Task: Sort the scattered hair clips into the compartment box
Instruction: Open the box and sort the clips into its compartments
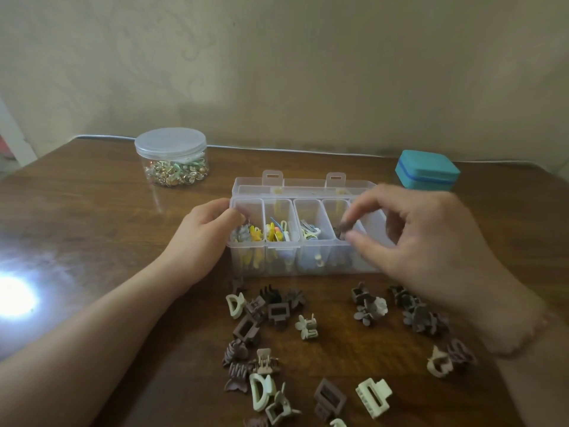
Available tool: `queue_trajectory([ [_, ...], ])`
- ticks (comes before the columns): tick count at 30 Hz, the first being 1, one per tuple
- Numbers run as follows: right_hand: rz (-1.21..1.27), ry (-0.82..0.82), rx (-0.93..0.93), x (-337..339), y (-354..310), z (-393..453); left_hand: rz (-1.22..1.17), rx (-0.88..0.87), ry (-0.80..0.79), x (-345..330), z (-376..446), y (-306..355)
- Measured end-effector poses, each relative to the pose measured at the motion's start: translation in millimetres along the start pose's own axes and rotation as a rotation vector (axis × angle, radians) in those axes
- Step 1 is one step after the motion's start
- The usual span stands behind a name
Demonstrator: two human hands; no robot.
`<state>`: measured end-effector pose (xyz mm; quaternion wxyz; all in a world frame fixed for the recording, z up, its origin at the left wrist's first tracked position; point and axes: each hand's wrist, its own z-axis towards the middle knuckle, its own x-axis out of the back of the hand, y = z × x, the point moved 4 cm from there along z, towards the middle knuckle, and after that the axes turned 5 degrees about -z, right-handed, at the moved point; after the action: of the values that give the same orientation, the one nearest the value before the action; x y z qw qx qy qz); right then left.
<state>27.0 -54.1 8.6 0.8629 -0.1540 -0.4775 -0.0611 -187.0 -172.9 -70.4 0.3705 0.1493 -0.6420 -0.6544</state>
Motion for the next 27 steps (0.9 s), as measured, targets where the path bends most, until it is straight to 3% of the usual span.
queue_trajectory([
  [2,0.016,0.092,-0.091,-0.6,10.0,3.9,0.004,-0.002,0.005,0.3,0.0,0.4],
  [5,-0.049,0.021,-0.145,-15.0,16.4,8.1,0.013,-0.002,0.008,0.8,-0.1,1.1],
  [7,-0.100,-0.042,-0.139,-19.4,16.3,8.3,0.024,-0.006,0.011,0.9,0.0,0.8],
  [11,0.012,0.061,-0.028,-5.1,-0.6,4.0,0.020,-0.002,0.010,1.3,0.1,0.5],
  [13,0.088,-0.067,0.104,-7.5,-17.0,-2.1,0.017,0.004,0.009,1.2,-0.2,0.0],
  [16,-0.036,-0.349,0.236,-23.9,-32.9,-13.7,-0.004,0.009,-0.005,0.7,-0.7,-0.4],
  [19,-0.111,-0.475,0.326,-37.7,-39.0,-18.4,-0.007,0.009,-0.005,0.5,-0.8,0.1],
  [23,-0.076,-0.405,0.358,-38.3,-38.8,-15.3,0.001,0.005,-0.005,0.7,-0.4,-0.2],
  [27,0.090,-0.066,0.135,-7.3,-11.5,0.5,0.014,0.001,0.002,0.7,0.5,-0.7],
])
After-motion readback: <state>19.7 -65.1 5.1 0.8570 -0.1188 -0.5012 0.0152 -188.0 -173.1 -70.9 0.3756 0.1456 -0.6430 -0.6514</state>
